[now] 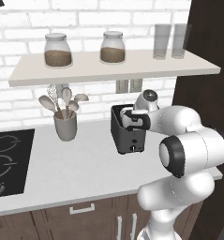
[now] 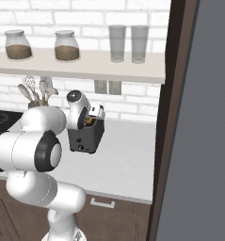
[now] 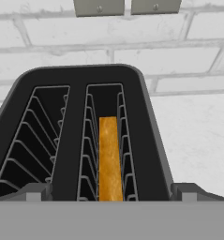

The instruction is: Start the toaster. Once the lever pops up, take the bread to the plate on the dining counter.

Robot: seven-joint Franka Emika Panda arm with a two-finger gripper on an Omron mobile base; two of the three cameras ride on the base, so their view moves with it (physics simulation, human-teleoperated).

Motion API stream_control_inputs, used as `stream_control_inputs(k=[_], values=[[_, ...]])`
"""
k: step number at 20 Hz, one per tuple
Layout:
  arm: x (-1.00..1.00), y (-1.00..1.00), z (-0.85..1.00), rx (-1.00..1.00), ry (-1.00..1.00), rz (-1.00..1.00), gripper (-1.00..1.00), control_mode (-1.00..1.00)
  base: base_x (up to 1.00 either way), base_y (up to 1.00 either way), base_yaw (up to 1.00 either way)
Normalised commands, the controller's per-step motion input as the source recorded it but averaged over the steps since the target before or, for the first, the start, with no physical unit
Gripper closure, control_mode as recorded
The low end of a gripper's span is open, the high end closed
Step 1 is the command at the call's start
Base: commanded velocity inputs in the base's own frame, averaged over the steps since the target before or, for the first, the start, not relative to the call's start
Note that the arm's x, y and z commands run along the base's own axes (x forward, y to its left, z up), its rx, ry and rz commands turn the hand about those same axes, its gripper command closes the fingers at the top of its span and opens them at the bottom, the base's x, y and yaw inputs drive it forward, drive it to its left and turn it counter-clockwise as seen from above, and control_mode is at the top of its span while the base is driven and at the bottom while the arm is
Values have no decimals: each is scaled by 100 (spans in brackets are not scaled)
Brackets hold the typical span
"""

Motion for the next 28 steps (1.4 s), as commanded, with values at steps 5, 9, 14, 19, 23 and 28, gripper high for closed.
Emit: stream_control_inputs(k=[5, 9, 14, 19, 23, 28], values=[[0, 0, 0, 0, 0, 0, -100, -100, 0, 0, 0], [0, 0, 0, 0, 0, 0, -100, -100, 0, 0, 0], [0, 0, 0, 0, 0, 0, -100, -100, 0, 0, 0], [0, 0, 0, 0, 0, 0, -100, -100, 0, 0, 0], [0, 0, 0, 0, 0, 0, -100, -100, 0, 0, 0], [0, 0, 0, 0, 0, 0, -100, -100, 0, 0, 0]])
